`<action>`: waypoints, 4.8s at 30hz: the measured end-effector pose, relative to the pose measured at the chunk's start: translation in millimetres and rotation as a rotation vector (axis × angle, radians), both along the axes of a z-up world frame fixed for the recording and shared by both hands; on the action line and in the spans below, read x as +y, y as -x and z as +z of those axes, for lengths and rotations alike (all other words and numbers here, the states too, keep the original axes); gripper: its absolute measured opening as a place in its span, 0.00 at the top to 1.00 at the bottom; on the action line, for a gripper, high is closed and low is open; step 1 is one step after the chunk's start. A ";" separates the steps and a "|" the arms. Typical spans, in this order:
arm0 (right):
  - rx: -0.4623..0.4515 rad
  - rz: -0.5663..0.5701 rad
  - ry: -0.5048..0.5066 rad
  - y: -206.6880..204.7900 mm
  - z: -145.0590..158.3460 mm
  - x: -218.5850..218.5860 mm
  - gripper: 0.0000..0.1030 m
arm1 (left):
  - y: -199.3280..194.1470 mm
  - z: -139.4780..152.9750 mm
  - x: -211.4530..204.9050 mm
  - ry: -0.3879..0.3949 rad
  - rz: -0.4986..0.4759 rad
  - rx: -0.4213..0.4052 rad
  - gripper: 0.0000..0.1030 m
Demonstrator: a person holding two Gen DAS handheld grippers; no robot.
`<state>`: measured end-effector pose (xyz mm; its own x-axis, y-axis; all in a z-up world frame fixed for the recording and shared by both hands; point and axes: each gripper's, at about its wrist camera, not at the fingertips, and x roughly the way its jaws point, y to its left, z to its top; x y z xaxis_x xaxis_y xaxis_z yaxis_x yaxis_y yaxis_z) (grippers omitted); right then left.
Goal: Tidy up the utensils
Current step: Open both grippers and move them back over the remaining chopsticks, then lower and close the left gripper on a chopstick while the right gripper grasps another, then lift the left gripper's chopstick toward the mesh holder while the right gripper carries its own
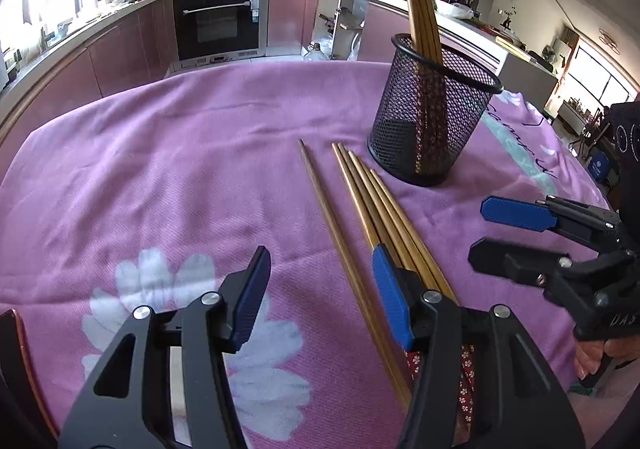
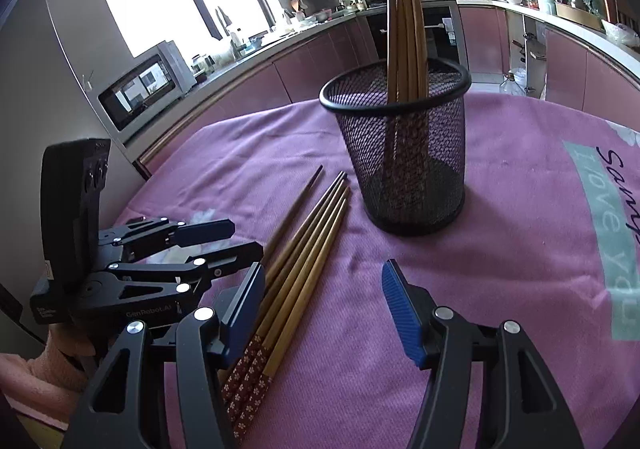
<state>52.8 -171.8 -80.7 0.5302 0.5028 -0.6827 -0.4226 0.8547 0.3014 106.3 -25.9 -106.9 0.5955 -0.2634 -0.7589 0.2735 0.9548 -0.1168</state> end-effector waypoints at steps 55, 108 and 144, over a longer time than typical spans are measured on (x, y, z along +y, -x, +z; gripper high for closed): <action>0.024 0.012 0.208 -0.7 -17.1 29.5 0.86 | -2.9 -7.1 -5.1 -0.039 0.016 0.032 0.79; -0.105 0.006 -0.025 8.0 40.5 -9.1 0.95 | 19.0 51.6 1.6 0.112 -0.009 -0.058 0.93; -0.231 -0.041 -0.060 0.7 80.6 -31.4 0.95 | 20.6 108.0 -1.1 0.196 -0.043 -0.177 0.93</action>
<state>52.1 -203.2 -0.1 0.6895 0.5141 -0.5101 -0.4519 0.8558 0.2517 85.6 -27.0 1.1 0.6999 -0.4229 -0.5756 0.3459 0.9057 -0.2450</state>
